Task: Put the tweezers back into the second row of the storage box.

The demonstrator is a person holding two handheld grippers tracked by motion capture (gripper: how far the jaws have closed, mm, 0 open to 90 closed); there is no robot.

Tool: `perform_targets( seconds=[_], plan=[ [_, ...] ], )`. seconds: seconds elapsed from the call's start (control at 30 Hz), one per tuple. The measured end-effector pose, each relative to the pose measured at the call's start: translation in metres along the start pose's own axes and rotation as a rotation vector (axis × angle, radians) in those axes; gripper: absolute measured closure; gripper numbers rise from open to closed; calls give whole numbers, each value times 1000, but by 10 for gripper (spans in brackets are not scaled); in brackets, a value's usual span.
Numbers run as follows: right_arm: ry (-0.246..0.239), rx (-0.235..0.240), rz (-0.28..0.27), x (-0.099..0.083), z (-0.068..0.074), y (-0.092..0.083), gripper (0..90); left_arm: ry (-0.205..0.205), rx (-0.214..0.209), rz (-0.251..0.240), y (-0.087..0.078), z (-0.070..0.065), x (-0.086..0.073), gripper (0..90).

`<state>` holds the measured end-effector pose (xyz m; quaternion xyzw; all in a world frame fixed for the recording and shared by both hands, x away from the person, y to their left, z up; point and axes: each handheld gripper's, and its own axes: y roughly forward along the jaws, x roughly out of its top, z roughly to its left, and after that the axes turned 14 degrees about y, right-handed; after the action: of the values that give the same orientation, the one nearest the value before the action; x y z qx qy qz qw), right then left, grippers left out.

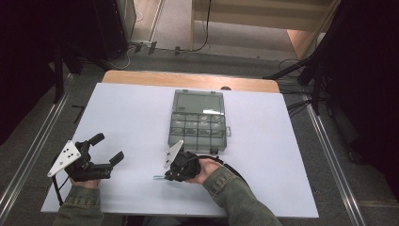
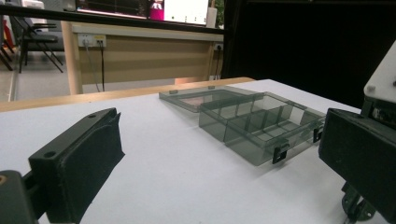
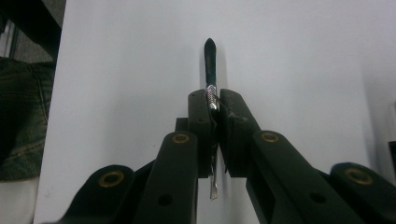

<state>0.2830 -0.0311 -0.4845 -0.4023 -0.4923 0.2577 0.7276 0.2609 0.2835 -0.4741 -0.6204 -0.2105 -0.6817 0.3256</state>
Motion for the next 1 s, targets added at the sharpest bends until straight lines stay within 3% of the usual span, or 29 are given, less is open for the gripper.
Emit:
perform_targets(
  seconds=[0.23,0.43,0.8,1.0],
  plan=[
    [-10,-18,-68,-1,-4,-13,861,0,-1,-1,0,0,0,0],
    [-1,-7,-155,0,-8,-24,861,1,-1,0,0,0,0,0],
    [21,-12,-252,-2,-17,-42,861,1,-1,0,1,-1,0,0],
    [34,-16,-277,-4,-19,-48,861,6,-4,2,1,0,0,0]
  ],
)
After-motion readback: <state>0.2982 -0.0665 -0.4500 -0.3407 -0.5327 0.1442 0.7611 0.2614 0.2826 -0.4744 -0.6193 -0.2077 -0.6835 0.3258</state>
